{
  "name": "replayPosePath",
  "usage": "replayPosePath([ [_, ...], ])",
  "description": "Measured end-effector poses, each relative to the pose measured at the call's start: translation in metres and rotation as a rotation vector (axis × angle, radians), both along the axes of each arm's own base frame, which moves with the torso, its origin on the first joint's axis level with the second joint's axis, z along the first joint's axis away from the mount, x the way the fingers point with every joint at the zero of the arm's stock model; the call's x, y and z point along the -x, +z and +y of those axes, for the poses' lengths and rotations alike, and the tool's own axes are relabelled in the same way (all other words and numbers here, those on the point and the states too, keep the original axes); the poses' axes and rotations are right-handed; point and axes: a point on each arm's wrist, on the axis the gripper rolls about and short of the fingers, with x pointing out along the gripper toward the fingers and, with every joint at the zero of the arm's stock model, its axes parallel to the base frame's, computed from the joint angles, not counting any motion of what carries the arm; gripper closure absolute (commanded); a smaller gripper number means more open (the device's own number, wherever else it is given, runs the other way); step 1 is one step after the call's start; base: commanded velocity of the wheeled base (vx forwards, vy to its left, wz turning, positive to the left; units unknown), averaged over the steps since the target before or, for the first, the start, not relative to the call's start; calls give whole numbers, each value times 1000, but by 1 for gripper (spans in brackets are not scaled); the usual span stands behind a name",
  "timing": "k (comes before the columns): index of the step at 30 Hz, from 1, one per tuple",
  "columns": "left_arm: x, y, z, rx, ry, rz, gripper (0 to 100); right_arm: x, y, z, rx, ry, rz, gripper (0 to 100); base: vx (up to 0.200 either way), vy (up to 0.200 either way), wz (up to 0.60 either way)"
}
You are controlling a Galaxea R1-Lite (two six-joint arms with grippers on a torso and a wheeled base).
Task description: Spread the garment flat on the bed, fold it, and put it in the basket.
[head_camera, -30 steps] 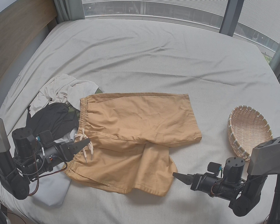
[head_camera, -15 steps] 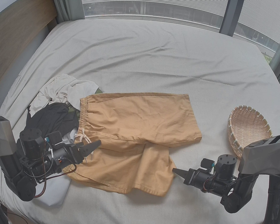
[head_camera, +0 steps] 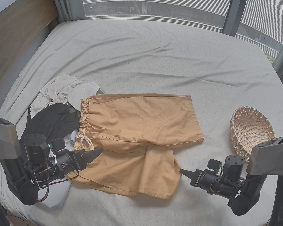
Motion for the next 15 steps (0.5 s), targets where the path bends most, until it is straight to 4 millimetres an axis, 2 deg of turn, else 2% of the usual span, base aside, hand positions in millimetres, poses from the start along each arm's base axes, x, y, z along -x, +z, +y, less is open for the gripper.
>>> replayPosePath([
  [6,3,-2,0,-4,-2,13,0,13,22,-8,-11,-11,-40,100,0,0,0],
  [15,7,-7,0,-11,-4,41,0,21,29,-13,15,-77,-56,100,0,0,0],
])
